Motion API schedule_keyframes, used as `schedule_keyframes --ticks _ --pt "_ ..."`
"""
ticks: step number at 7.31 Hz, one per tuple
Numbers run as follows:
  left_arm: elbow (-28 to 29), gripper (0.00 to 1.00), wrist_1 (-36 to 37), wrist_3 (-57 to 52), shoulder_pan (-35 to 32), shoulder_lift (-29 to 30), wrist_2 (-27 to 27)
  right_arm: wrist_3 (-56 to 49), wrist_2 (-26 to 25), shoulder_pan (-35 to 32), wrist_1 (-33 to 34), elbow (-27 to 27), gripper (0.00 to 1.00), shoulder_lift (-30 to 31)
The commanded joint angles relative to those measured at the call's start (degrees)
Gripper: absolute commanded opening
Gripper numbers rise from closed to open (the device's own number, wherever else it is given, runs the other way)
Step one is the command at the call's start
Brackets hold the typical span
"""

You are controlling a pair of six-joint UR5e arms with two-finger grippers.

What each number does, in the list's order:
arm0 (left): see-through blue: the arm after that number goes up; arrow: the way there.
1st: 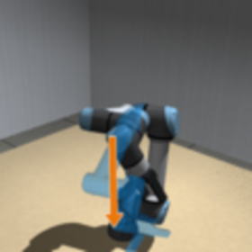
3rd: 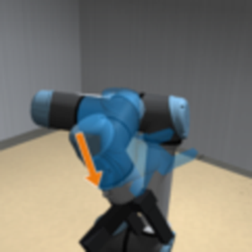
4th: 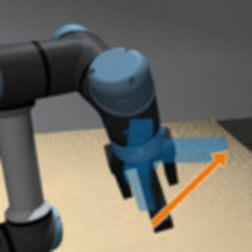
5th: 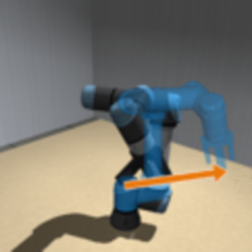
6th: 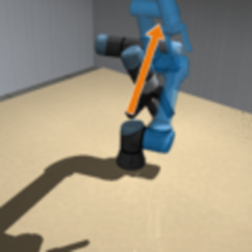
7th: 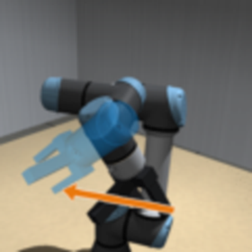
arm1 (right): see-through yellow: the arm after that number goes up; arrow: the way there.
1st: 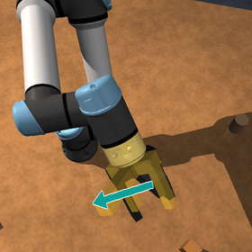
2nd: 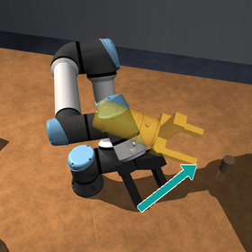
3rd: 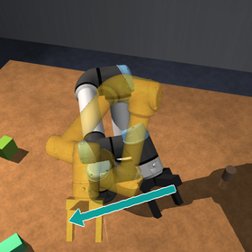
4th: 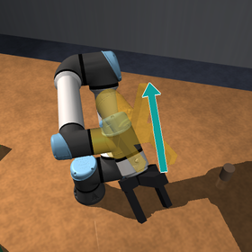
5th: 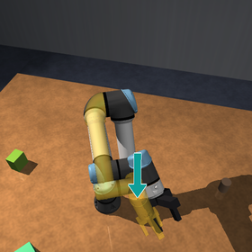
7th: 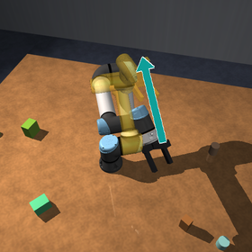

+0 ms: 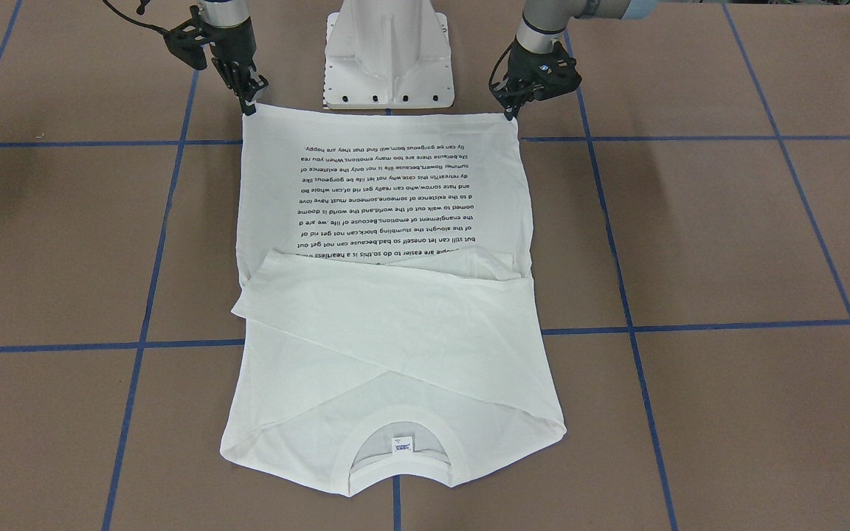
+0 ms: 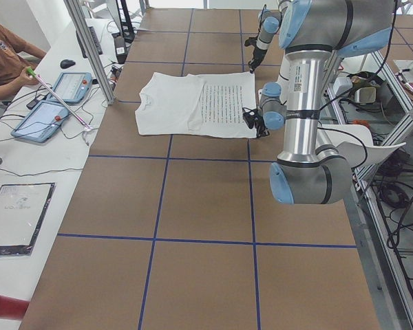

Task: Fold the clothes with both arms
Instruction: 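Grasp both hem corners with the left and right grippers and lift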

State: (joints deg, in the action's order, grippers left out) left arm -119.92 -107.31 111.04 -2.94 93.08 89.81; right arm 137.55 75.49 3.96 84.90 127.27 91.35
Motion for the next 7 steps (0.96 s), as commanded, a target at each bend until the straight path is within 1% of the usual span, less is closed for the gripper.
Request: schedule_keyframes --ticks 1,2,3,5,6,7 --pt "-4.1 0.0 0.6 0.2 0.0 -1.4 0.2 0.0 -0.1 0.0 0.0 1.1 0.0 0.0" --pt "-6.5 0.0 0.6 0.5 0.0 -1.9 0.5 0.0 -0.1 -0.2 0.2 3.3 0.0 0.3" --pt "-9.1 0.0 0.6 2.9 0.0 -1.9 0.5 0.1 -0.1 -0.1 0.3 4.2 0.0 0.6" --pt "-16.1 0.0 0.6 3.2 -1.1 -1.7 0.7 0.0 -0.1 -1.5 5.7 9.8 0.0 0.8" --pt "-17.0 0.0 0.6 1.2 -5.3 -0.9 2.3 -0.9 0.0 -5.1 6.1 11.1 0.0 0.2" --pt "-16.0 0.0 0.6 -5.4 -12.4 1.6 6.7 -4.4 2.6 -9.4 6.2 10.6 0.0 -2.0"
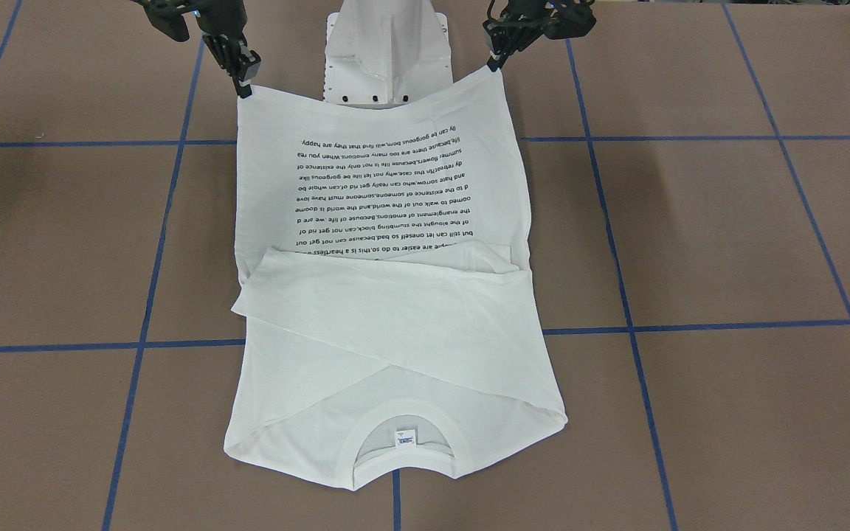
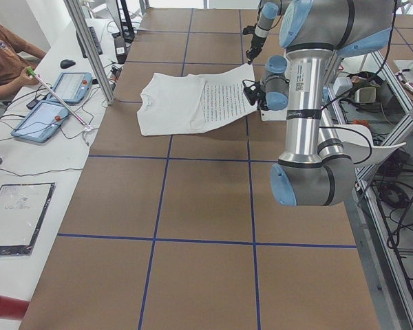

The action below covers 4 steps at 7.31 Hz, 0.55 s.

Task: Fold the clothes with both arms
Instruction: 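Grasp both hem corners with the left and right grippers and lift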

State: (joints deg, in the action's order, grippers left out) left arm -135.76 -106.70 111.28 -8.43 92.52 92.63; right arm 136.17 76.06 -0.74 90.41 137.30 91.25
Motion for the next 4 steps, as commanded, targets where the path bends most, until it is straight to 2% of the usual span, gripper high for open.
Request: schedule_keyframes --ticks 1,4 --pt "2.3 0.0 0.1 -10.8 -12.0 4.6 6.0 -9.4 6.7 -10.4 0.8 -1.4 0.0 -5.4" --pt "15.2 0.0 0.0 -21.2 -25.2 13.5 10.4 -24.8 22.4 -30.9 0.8 -14.3 0.0 -17.2"
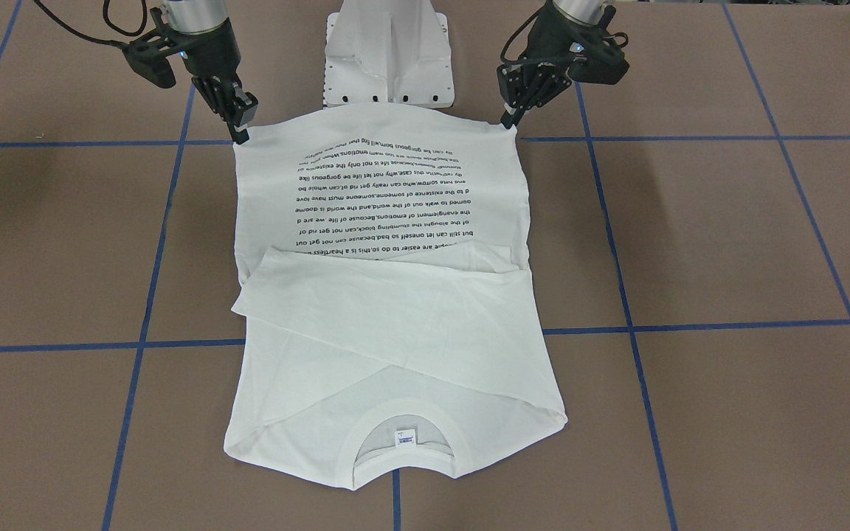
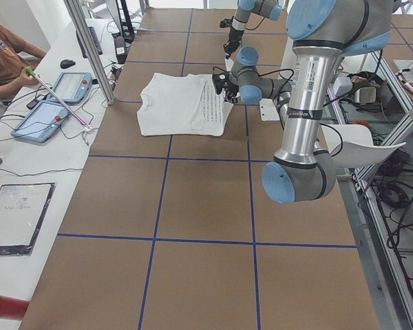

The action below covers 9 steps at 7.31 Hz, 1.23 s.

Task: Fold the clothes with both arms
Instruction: 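Fold the hem up toward the collar with both grippers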

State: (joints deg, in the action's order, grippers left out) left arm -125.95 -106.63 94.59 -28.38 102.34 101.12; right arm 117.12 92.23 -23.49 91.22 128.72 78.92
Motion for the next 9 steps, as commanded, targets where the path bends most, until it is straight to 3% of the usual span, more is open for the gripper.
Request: schedule_keyframes --ticks 1,2,5,7,9 --pt "7.5 0.0 0.0 -7.4 -8.2 4.8 1.9 -9.1 7.2 -11.1 -0.3 -10.8 0.0 -7.5" --pt "9.1 0.0 -0.6 -8.8 -9.8 5.2 2.1 -12.3 7.1 -13.2 -0.7 -15.8 0.0 -10.5" --pt "22.9 0.0 -3.8 -11.6 -13.5 14.0 2.1 -15.8 7.2 -18.8 -3.5 -31.1 0.0 -20.3" --pt "29.4 0.0 -12.0 -11.8 -16.0 14.2 1.9 -17.5 8.5 -22.5 -8.3 -40.2 0.0 -25.2" --pt "34.8 0.0 -13.3 -12.4 -16.3 16.6 1.7 -19.8 8.7 -23.3 -8.6 -49.3 0.0 -30.7"
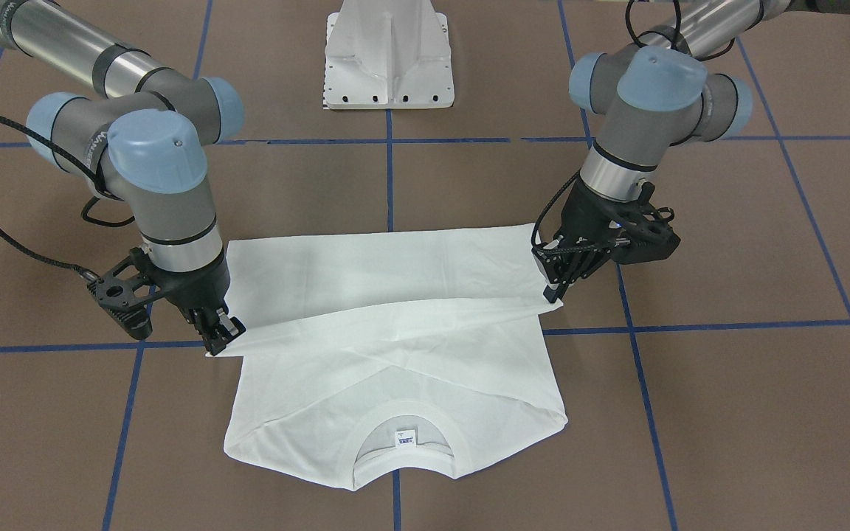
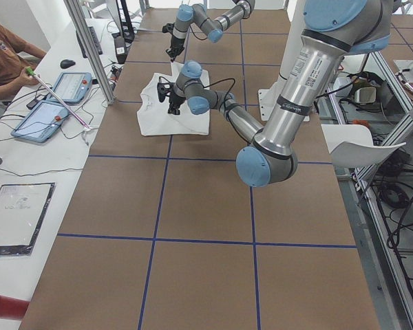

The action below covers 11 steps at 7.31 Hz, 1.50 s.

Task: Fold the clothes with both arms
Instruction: 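Fold the hem up toward the collar with both grippers, then release the hem at the collar and raise both grippers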

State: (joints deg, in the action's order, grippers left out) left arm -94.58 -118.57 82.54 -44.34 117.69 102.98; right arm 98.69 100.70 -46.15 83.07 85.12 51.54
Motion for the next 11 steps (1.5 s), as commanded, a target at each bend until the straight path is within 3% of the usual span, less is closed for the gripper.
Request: schedule_keyframes --ticks 1,2,3,11 --pt "7.2 0.0 -5.7 -0.4 -0.4 1.6 -0.2 -2.3 0.1 -0.9 -1.0 -9.2 0.0 -4.4" --pt "11.4 0.0 -8.6 -0.4 -0.5 2.5 -0.3 -2.1 0.2 -1.5 -6.6 -13.3 0.0 -4.5" --pt "13.4 0.0 -9.5 -0.4 -1.0 4.0 -1.5 -2.2 0.2 -2.0 -8.2 -14.7 0.0 -4.8" --pt "21.7 0.0 -13.8 -0.4 -1.8 7.2 -4.0 -2.5 0.1 -2.5 -10.3 -22.7 0.0 -8.6"
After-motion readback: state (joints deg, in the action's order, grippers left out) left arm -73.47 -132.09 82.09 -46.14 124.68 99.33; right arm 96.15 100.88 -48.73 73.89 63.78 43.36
